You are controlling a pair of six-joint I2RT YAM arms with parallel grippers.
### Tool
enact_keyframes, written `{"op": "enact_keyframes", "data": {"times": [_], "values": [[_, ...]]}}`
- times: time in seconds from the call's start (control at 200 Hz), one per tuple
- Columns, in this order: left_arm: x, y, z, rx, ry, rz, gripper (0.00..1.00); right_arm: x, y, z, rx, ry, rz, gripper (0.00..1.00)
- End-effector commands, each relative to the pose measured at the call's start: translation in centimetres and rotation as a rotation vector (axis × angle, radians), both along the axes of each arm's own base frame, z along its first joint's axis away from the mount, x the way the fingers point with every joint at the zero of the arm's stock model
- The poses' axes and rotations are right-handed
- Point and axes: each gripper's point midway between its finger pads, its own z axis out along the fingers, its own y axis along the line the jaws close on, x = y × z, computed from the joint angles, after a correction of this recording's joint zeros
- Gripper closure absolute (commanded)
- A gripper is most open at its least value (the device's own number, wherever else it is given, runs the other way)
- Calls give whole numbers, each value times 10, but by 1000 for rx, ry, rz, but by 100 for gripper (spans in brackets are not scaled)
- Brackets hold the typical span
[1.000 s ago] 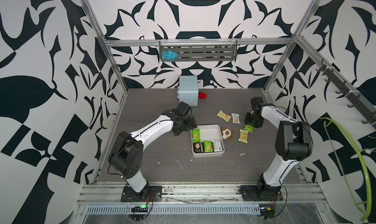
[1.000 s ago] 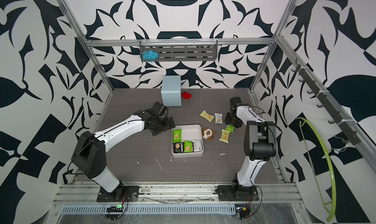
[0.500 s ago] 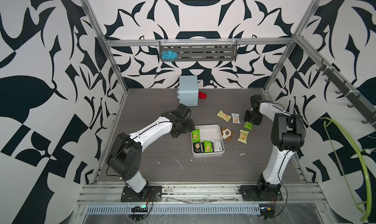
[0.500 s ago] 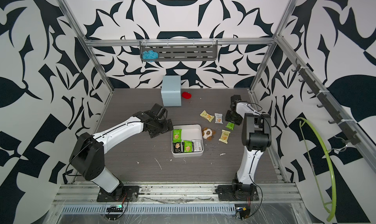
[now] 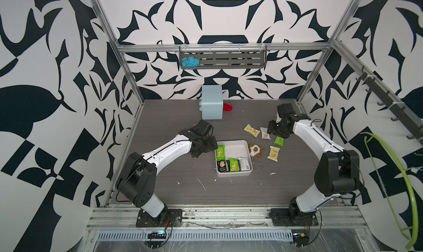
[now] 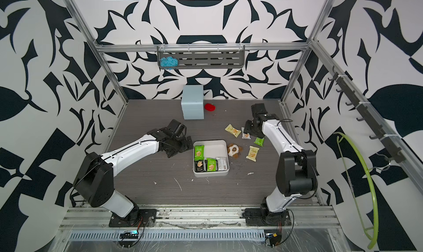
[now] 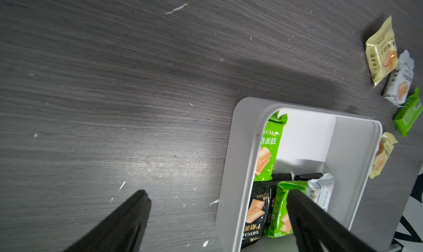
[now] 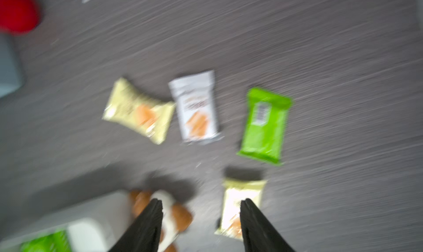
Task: Take the cookies out of the storage box
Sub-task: Place the cookie at the center of the board, then pick up the cookie from the storage box.
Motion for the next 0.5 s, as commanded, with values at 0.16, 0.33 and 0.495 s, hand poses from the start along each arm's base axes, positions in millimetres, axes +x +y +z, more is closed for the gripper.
{"op": "enact_keyframes", "data": {"times": [0.16, 0.33, 0.495], "values": [[-17, 4, 3, -41, 2, -13, 0, -80, 72, 4, 80, 58, 96, 44], [-25, 8, 4, -42, -4, -38, 0, -122, 102, -7, 49, 114, 166, 43], [-32, 12, 3, -46, -6, -45, 0, -144, 128, -18, 24, 130, 215, 42]]}}
